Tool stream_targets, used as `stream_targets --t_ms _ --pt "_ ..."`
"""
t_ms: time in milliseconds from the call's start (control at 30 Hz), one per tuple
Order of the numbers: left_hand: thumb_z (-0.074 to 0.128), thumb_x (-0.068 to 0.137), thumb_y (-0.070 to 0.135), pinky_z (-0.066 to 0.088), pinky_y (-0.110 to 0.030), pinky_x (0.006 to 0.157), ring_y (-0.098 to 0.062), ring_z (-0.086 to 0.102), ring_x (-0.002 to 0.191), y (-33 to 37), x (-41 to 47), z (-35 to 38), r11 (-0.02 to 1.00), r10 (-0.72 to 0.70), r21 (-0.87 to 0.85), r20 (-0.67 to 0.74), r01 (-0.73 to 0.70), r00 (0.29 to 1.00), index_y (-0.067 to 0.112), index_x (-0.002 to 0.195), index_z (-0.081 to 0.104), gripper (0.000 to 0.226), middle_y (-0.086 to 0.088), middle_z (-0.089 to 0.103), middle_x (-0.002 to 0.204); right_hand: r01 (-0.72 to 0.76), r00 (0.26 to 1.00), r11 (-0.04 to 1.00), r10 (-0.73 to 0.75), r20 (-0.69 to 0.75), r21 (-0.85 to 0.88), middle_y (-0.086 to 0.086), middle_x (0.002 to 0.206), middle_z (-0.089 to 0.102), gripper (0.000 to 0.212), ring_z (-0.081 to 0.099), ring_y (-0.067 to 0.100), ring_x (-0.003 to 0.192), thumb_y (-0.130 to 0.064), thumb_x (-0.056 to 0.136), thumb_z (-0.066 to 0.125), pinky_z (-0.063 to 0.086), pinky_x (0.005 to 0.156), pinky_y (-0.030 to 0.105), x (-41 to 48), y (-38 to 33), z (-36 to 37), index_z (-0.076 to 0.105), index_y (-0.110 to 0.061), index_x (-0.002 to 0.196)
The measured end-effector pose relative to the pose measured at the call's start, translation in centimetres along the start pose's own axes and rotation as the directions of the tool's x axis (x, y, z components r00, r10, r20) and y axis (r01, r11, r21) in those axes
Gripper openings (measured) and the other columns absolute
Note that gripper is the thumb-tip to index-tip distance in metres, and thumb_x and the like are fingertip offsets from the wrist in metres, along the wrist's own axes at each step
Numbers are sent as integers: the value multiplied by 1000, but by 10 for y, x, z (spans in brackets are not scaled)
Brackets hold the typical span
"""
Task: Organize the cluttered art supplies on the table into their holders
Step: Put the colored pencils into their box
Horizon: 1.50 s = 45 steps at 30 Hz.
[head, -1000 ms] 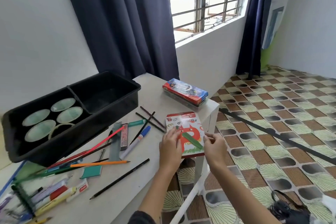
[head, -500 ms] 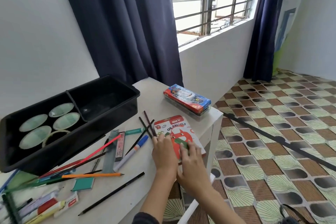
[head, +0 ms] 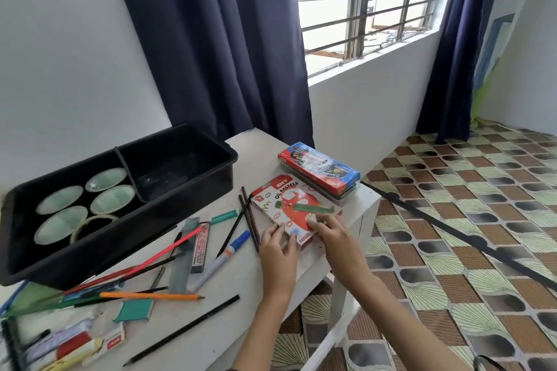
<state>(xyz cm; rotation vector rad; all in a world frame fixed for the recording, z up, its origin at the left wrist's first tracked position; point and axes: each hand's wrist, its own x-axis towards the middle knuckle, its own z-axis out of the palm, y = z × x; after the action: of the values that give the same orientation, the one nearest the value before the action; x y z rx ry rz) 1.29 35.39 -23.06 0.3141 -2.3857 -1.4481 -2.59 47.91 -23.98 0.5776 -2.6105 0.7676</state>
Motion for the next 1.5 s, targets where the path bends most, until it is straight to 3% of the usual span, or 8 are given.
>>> stream_targets --t_ms 167,333,567,733,867,967,1233,1500 --pt "57 92 12 38 4 78 -14 50 119 -13 7 5 999 -3 -54 -1 3 1000 1 132 49 42 -7 45 135 -26 999 998 27 -23 63 10 113 63 34 62 24 104 0 77 71 58 74 35 2 7 6 67 -5 110" --pt "56 93 19 42 -15 95 -13 44 127 -19 8 8 999 28 -27 5 -28 1000 5 133 49 43 -4 42 140 -31 997 998 35 -63 61 13 114 64 31 58 30 114 1 80 67 54 81 37 0 0 5 66 -2 111" --pt "55 93 25 33 7 80 -8 42 125 -14 6 5 999 48 16 52 -49 997 7 132 51 43 -1 43 137 -138 990 987 138 11 86 16 129 56 42 43 29 131 14 79 57 28 104 26 1 0 1 62 -1 119" --pt "56 93 24 38 -9 94 -9 39 128 -8 4 -3 1000 -5 -19 111 7 994 11 133 49 43 -1 41 140 -208 976 973 200 82 97 16 133 53 42 40 28 132 8 83 53 28 107 27 6 -16 -8 57 1 124" --pt "52 95 17 40 -2 80 -5 49 117 13 -3 -39 981 -81 -173 16 83 997 16 127 52 33 4 54 127 -193 981 967 192 20 166 11 124 59 40 49 24 120 6 83 54 41 101 34 10 -56 -11 59 -4 122" --pt "51 95 15 43 0 73 -2 55 103 29 -11 -84 965 -118 -253 -188 68 975 18 117 59 24 10 60 108 -283 957 873 232 172 398 0 110 65 29 58 12 101 0 88 54 44 84 16 19 -104 -16 65 -11 113" --pt "54 91 13 51 -20 74 -11 65 86 22 -77 -212 923 -234 -383 -463 45 855 22 88 68 17 2 70 87 -595 792 377 121 599 710 10 84 73 21 67 21 74 0 91 51 54 72 28 -9 -214 -16 69 -10 97" --pt "49 91 0 47 -11 59 -13 67 76 -21 -148 -311 871 -412 -482 -619 91 669 10 89 69 24 -6 72 81 -732 632 347 22 775 587 12 82 70 28 63 20 69 1 95 42 49 69 30 -45 -320 38 69 -7 93"
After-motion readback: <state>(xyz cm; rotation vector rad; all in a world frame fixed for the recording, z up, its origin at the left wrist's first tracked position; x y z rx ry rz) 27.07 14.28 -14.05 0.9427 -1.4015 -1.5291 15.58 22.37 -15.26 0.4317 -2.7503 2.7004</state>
